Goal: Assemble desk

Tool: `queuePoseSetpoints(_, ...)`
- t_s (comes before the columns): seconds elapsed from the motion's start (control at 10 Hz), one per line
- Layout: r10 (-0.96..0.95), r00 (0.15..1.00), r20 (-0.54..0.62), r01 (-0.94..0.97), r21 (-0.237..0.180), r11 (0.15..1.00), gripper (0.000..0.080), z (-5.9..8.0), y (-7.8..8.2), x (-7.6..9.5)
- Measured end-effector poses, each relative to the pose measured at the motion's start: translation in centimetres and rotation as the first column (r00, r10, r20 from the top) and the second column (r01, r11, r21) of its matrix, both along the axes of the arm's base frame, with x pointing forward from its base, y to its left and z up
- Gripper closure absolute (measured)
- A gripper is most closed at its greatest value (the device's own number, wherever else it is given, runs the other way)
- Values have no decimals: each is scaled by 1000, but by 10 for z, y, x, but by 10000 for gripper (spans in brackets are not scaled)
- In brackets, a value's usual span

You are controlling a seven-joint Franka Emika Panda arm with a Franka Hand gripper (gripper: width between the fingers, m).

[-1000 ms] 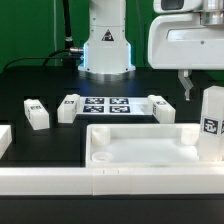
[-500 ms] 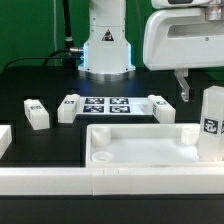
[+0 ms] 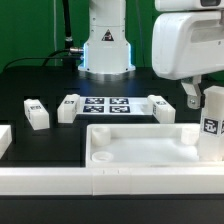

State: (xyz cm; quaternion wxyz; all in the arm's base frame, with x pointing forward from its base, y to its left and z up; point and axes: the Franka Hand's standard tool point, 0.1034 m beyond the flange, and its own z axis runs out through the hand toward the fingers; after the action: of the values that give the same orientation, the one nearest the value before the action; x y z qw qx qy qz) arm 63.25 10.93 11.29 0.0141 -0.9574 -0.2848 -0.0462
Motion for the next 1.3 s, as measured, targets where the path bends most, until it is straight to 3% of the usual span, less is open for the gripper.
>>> queuePoseSetpoints(0.1,109,994,4,-109,-13,994,150,-1,0,0)
queuePoseSetpoints(0.2,104,995,4,-104,-12,995,150,-1,0,0)
queuePoseSetpoints(0.3,104,995,3,-104,-12,995,282,-1,0,0)
queuePoseSetpoints(0.4,104,995,3,-104,-12,995,282,-1,0,0)
queuePoseSetpoints(0.6,75,997,2,-75,-9,997,514,-2,0,0)
queuePoseSetpoints(0.8,14,1000,-1,-14,-3,1000,514,-2,0,0)
queuePoseSetpoints(1.0,-190,982,-12,190,17,982,514,-2,1,0)
queuePoseSetpoints(1.3,-499,866,-22,500,42,865,514,-2,2,0)
